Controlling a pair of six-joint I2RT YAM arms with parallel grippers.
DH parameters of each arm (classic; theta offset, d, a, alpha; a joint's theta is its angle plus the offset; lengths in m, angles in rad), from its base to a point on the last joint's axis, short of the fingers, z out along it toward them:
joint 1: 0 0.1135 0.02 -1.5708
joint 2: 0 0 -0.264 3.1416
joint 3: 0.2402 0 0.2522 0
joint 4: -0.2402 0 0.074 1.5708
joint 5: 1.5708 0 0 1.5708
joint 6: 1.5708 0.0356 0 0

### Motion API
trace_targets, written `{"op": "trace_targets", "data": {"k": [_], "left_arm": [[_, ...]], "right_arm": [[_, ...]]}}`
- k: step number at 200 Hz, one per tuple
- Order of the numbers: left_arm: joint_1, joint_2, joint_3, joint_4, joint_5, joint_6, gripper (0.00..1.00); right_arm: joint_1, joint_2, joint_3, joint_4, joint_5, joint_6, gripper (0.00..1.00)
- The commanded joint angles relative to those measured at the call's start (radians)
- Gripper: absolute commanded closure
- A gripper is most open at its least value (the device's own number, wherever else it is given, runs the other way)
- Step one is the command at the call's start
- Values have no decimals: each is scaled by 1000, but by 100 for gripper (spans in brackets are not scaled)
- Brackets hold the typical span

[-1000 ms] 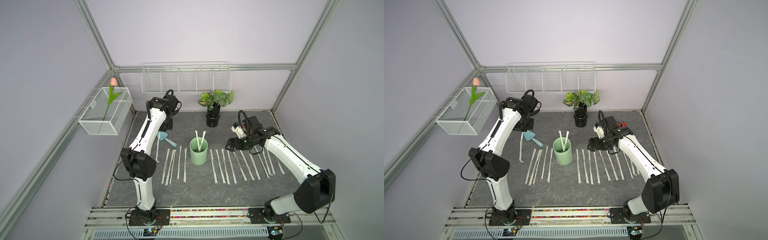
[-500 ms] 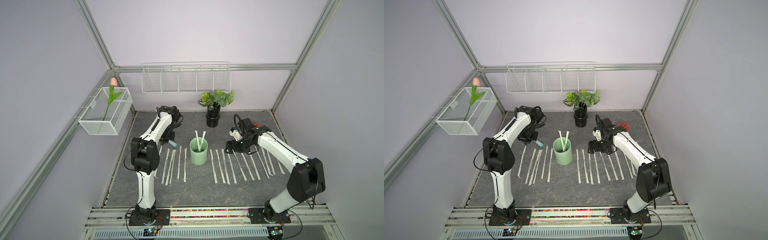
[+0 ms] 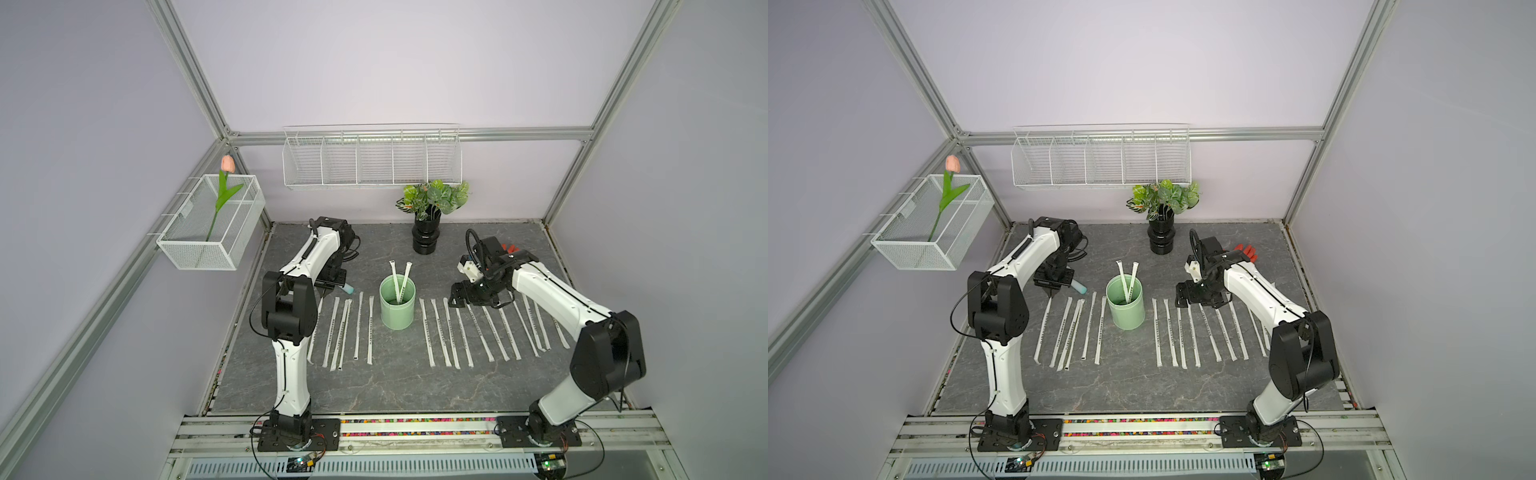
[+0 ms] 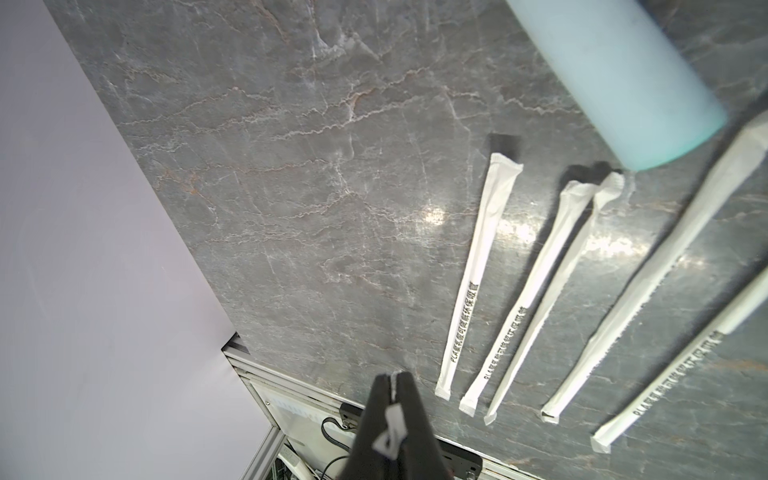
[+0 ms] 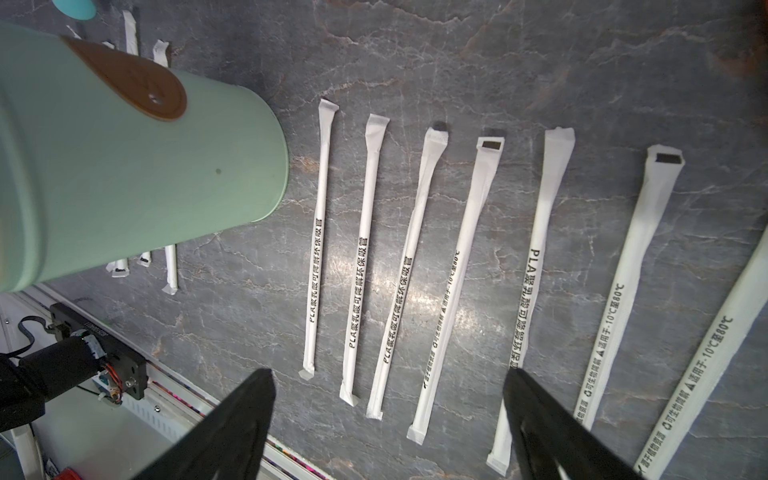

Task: Take the straws out of the storage container
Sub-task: Place the straw at the center of the board.

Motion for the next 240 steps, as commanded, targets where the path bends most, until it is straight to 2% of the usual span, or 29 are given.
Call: {"op": "trace_targets", "data": {"k": [1,74,240], "left_arm": [[11,27,0,23,26,31,91],[18,71,14,54,61,47,89],[53,118,3,92,60,70,83]], "right_arm": [[6,23,21,-22,3,-10,11],[7,58,38,-30,4,-11,11],[6,100,55,-36,5,-9,11]]}}
